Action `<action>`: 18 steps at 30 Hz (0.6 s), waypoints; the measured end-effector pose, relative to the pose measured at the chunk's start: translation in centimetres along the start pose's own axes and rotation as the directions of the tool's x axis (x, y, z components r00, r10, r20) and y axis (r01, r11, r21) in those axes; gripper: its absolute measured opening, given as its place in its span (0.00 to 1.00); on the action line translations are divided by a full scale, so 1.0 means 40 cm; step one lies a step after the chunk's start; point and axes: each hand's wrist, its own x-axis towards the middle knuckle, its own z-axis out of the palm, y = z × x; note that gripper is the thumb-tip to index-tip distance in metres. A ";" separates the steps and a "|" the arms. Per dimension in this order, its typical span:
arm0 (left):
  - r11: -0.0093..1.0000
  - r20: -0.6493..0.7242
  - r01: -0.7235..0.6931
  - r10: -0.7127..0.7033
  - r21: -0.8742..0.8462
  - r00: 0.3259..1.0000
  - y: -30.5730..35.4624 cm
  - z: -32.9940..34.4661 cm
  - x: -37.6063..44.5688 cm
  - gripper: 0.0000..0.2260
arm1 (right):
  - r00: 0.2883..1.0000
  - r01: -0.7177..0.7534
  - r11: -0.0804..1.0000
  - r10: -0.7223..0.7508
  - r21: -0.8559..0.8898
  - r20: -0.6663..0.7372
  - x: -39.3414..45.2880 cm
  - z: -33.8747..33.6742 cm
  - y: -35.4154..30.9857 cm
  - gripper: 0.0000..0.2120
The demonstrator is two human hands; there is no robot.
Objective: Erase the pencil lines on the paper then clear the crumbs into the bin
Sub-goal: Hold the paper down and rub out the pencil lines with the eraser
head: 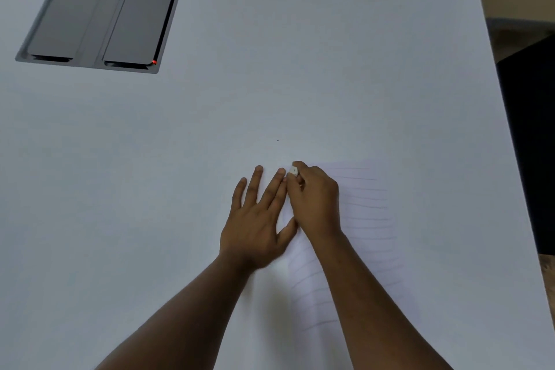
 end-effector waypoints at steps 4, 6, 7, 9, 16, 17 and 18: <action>1.000 -0.006 0.007 -0.008 -0.006 1.000 -0.002 -0.001 -0.002 0.33 | 0.998 0.046 0.994 -0.051 -0.096 -0.048 0.011 0.000 0.008 0.14; 1.000 -0.006 0.015 -0.015 -0.010 1.000 -0.002 0.000 -0.003 0.33 | 0.992 0.012 0.990 -0.030 -0.144 -0.123 0.024 -0.021 0.040 0.12; 1.000 -0.002 0.015 -0.015 -0.006 1.000 -0.001 0.001 -0.002 0.33 | 0.988 -0.021 0.988 -0.003 -0.154 -0.156 0.029 -0.035 0.058 0.11; 1.000 0.000 0.016 -0.016 0.004 1.000 -0.001 0.003 0.000 0.33 | 0.978 -0.083 0.986 0.053 -0.142 -0.204 0.033 -0.053 0.079 0.09; 1.000 -0.017 -0.006 0.006 -0.003 1.000 0.000 0.000 -0.001 0.34 | 0.998 0.021 0.998 -0.025 -0.063 -0.066 -0.021 0.010 0.003 0.14; 1.000 -0.014 -0.009 0.009 -0.004 1.000 0.001 -0.001 -0.001 0.35 | 0.998 0.025 0.998 -0.028 -0.065 -0.050 -0.023 0.015 -0.003 0.15; 1.000 -0.010 -0.009 0.009 -0.001 1.000 0.002 -0.001 -0.001 0.35 | 0.998 0.033 0.996 -0.037 -0.080 -0.053 -0.023 0.015 -0.004 0.15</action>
